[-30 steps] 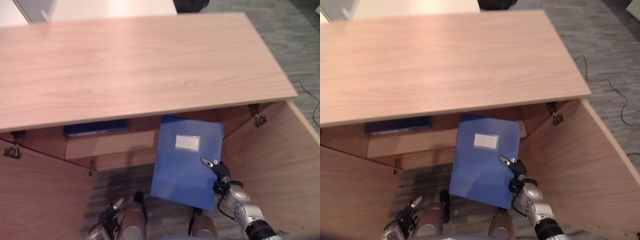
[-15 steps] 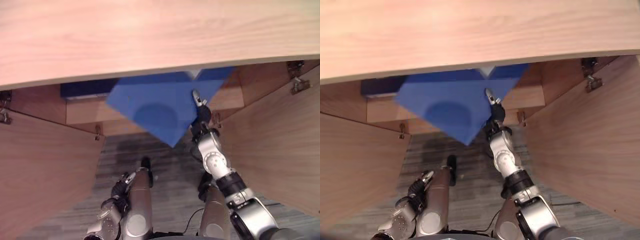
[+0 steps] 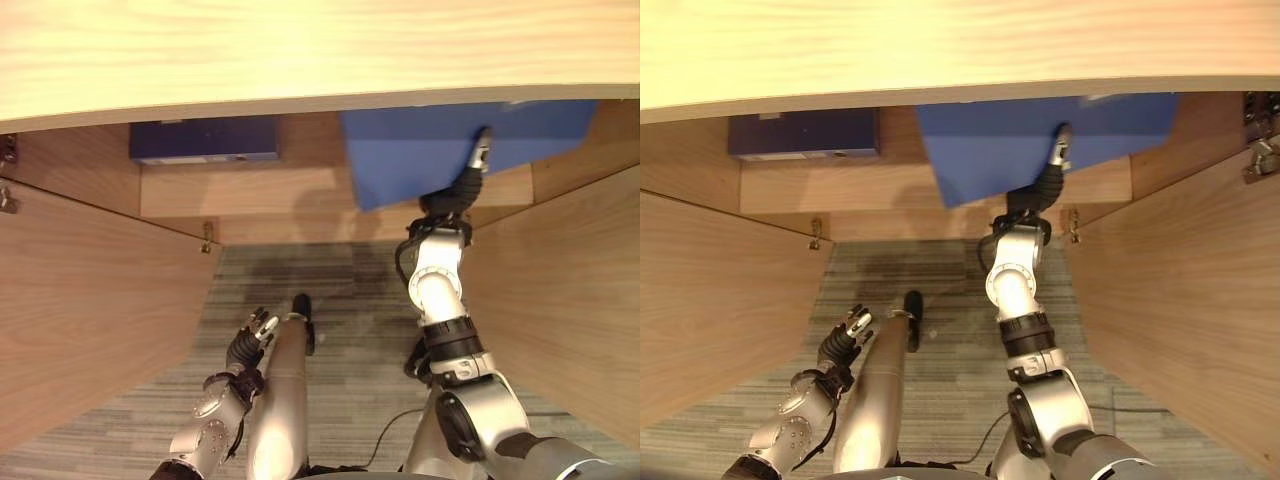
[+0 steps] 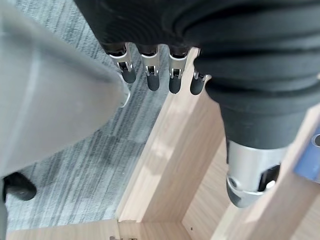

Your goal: Put the empty folder in the office cabinet

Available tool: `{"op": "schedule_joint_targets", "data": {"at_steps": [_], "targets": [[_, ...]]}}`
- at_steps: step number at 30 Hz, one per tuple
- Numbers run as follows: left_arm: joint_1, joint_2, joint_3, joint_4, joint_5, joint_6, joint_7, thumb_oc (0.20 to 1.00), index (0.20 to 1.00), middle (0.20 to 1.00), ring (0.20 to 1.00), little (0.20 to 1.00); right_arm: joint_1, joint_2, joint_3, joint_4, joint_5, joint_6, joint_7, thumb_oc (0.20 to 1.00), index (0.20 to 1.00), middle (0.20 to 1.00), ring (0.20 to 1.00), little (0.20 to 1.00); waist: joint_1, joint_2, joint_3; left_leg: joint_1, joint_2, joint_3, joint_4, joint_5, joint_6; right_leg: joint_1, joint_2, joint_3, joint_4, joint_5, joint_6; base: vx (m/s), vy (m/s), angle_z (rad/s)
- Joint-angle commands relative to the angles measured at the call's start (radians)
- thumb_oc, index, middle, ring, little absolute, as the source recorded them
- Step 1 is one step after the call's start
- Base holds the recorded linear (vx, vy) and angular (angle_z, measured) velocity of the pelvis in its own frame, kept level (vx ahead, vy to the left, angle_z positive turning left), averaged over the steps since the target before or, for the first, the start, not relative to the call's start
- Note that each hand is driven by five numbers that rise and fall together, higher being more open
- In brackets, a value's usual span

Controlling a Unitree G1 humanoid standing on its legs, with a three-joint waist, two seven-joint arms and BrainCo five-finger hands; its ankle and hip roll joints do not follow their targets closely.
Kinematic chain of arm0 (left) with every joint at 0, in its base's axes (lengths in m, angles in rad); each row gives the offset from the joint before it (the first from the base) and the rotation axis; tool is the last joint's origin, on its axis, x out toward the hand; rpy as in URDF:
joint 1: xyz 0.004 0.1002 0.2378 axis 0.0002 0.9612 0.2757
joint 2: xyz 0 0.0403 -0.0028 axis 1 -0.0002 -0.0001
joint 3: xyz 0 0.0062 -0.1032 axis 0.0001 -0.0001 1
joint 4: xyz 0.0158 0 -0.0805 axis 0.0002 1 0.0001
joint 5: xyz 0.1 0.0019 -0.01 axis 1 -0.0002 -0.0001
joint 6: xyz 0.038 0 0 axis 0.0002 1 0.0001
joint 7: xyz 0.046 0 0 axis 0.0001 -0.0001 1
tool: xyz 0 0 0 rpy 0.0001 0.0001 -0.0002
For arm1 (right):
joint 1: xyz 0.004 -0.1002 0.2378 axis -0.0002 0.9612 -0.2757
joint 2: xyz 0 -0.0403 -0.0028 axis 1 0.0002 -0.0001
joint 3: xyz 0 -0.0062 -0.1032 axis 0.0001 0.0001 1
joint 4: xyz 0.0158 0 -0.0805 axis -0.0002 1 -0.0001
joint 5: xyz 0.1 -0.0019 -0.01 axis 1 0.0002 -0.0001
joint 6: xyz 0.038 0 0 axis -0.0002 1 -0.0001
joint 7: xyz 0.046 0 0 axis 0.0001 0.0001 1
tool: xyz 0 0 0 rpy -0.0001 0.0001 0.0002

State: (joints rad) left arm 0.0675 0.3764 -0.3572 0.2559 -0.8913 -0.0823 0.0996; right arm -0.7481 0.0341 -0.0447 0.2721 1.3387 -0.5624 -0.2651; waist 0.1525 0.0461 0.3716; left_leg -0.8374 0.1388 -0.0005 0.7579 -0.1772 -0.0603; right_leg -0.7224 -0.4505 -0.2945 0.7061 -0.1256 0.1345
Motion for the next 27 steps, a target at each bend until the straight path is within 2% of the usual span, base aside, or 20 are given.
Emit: {"op": "schedule_joint_targets", "data": {"at_steps": [1, 4, 6, 9, 15, 27], "targets": [[0.058, 0.076, -0.074, -0.069, -0.029, -0.024, 0.007, 1.000, 1.000, 1.000, 1.000, 1.000, -0.091, -0.037, -0.048, -0.009, -0.053, -0.070, -0.075, 0.200, 0.200, 0.200, 0.200, 0.200, 0.019, 0.016, -0.084, -0.041, 0.019, -0.071, 0.034, -0.093, 0.003, -0.010, 0.002, 0.059, 0.008, -0.030, 0.029, 0.00, 0.017, 0.03], [0.058, 0.109, -0.094, -0.106, -0.048, -0.023, 0.011, 1.000, 1.000, 1.000, 1.000, 1.000, -0.176, -0.087, -0.068, 0.073, -0.111, -0.048, -0.167, 0.200, 0.200, 0.200, 0.200, 0.200, 0.033, 0.022, -0.094, -0.086, 0.012, -0.078, 0.068, -0.104, 0.004, -0.058, -0.006, 0.072, 0.048, -0.047, 0.026, -0.01, 0.007, 0.05], [0.057, 0.149, -0.106, -0.152, -0.067, -0.029, 0.017, 1.000, 1.000, 1.000, 1.000, 1.000, -0.270, -0.157, -0.073, 0.173, -0.158, -0.014, -0.247, 0.200, 0.200, 0.200, 0.200, 0.200, 0.050, 0.026, -0.107, -0.131, 0.005, -0.086, 0.095, -0.109, 0.005, -0.108, -0.013, 0.085, 0.084, -0.061, 0.022, -0.01, 0.003, 0.08], [0.056, 0.192, -0.113, -0.186, -0.079, -0.036, 0.021, 1.000, 1.000, 1.000, 1.000, 1.000, -0.369, -0.238, -0.073, 0.286, -0.171, 0.020, -0.301, 0.200, 0.200, 0.200, 0.200, 0.200, 0.067, 0.026, -0.114, -0.168, -0.001, -0.091, 0.111, -0.109, 0.003, -0.152, -0.019, 0.098, 0.113, -0.075, 0.018, -0.01, -0.006, 0.02], [0.050, 0.247, -0.110, -0.221, -0.105, -0.040, 0.035, 1.000, 1.000, 1.000, 1.000, 1.000, -0.499, -0.343, -0.045, 0.469, -0.134, 0.080, -0.320, 0.200, 0.200, 0.200, 0.200, 0.200, 0.093, 0.024, -0.123, -0.244, -0.010, -0.097, 0.146, -0.109, 0.003, -0.234, -0.027, 0.126, 0.162, -0.096, 0.009, -0.01, -0.002, 0.07], [0.045, 0.274, -0.101, -0.274, -0.139, -0.057, 0.080, 1.000, 1.000, 1.000, 1.000, 1.000, -0.573, -0.378, -0.028, 0.570, -0.070, 0.101, -0.346, 0.200, 0.200, 0.200, 0.200, 0.200, 0.099, 0.017, -0.118, -0.343, -0.018, -0.098, 0.181, -0.105, -0.003, -0.341, -0.024, 0.146, 0.213, -0.109, -0.005, -0.01, 0.002, 0.02]]}}
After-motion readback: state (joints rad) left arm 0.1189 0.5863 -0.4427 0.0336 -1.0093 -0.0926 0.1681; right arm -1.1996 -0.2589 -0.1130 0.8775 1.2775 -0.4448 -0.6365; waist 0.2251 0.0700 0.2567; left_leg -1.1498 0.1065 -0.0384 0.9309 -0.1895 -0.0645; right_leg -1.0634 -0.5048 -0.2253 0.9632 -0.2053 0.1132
